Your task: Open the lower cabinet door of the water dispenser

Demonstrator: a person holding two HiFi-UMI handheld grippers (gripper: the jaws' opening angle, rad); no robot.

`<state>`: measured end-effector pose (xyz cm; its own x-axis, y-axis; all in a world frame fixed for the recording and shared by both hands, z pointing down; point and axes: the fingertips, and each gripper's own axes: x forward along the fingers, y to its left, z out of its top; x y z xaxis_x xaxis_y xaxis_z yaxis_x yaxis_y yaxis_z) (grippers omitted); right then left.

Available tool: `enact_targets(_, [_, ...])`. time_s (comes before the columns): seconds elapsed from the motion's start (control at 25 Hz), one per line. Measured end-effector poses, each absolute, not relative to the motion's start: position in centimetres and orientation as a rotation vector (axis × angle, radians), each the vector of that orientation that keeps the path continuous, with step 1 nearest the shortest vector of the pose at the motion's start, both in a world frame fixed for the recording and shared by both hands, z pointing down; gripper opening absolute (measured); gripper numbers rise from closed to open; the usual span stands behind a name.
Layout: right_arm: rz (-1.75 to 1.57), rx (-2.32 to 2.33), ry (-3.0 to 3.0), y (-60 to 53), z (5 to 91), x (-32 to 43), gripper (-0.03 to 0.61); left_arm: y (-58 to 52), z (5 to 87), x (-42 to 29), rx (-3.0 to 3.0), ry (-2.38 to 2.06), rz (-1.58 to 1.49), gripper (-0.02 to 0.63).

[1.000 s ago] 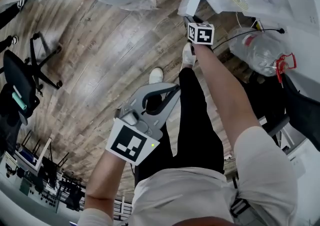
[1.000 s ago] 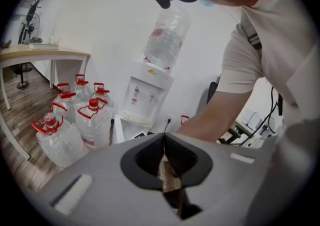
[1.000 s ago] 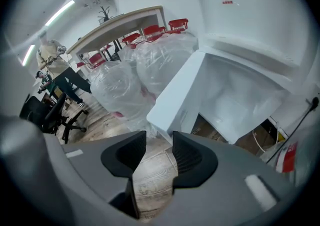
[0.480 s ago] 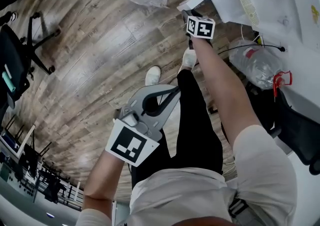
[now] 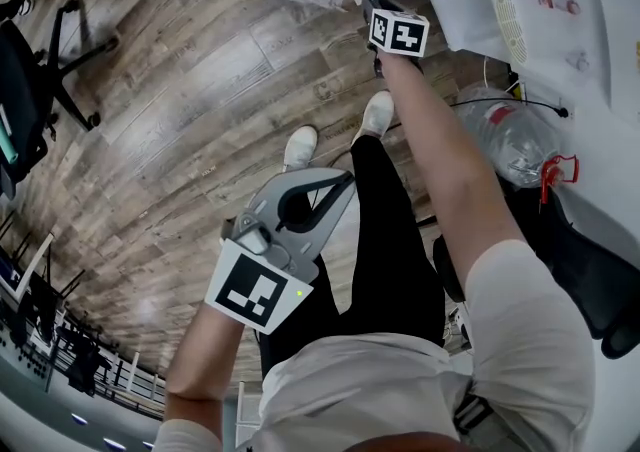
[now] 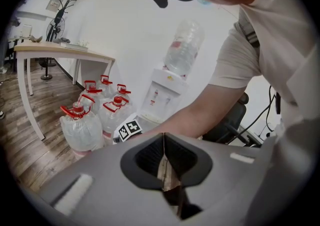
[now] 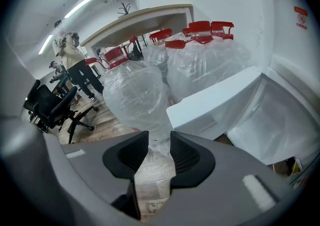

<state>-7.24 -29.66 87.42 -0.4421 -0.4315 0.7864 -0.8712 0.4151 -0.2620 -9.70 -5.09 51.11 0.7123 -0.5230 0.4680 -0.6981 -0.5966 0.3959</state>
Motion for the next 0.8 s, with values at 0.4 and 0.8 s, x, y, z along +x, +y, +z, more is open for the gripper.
enact_targets(0.4, [0.86, 1.069, -2.073, -30.2, 85.9, -10.8, 0.123, -4.5, 50.8, -11.6, 2.335, -0.947, 0.392, 0.057])
enact_targets(0.8, [0.821, 1.024, -2.121, -26.4, 80.0, -11.1, 0.123, -4.3, 46.4, -10.9, 2.447, -0.871, 0.373, 0.057])
